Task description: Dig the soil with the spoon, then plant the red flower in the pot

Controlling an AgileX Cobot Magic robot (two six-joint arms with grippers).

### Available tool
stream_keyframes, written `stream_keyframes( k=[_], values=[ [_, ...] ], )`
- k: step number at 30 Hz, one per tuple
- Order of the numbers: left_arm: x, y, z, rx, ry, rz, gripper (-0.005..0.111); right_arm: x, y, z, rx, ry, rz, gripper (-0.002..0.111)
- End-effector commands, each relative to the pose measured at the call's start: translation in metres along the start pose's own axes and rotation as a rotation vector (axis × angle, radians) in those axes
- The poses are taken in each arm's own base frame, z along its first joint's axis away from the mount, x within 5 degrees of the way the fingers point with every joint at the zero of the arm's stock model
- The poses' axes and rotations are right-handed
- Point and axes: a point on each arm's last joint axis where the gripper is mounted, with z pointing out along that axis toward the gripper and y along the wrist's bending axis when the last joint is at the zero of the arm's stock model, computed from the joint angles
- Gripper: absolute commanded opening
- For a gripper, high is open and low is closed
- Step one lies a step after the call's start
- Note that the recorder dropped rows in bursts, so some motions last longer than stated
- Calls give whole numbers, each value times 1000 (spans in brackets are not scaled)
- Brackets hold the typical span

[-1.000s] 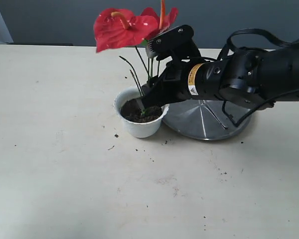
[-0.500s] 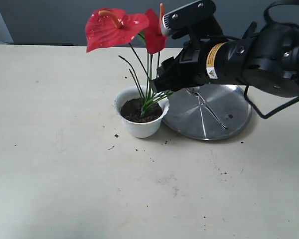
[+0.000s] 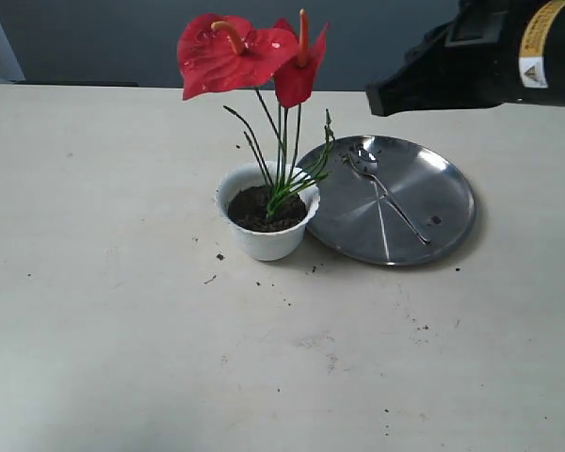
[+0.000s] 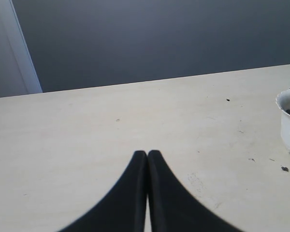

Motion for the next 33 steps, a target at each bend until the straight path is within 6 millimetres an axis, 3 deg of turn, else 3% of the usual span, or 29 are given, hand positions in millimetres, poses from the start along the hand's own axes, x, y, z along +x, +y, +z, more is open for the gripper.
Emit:
stream_keyframes(
  k=[1, 5, 10, 27, 30, 33],
  values=[
    [0, 0, 0, 3, -4, -4, 0, 17, -6, -18, 24, 49, 39, 0],
    [0, 0, 0, 3, -4, -4, 0, 47, -3, -30, -25, 43, 82, 0],
    [0, 0, 0, 3, -4, -4, 0, 69, 1, -39, -87, -15, 104, 0],
    [0, 0, 0, 3, -4, -4, 0, 71, 2, -39, -85, -3, 128, 0],
    [0, 0, 0, 2, -4, -2, 0, 65, -10, -51, -52, -85, 130, 0],
    [0, 0, 0, 2, -4, -2, 0, 60, -40, -76, 51, -206, 282, 0]
  ],
)
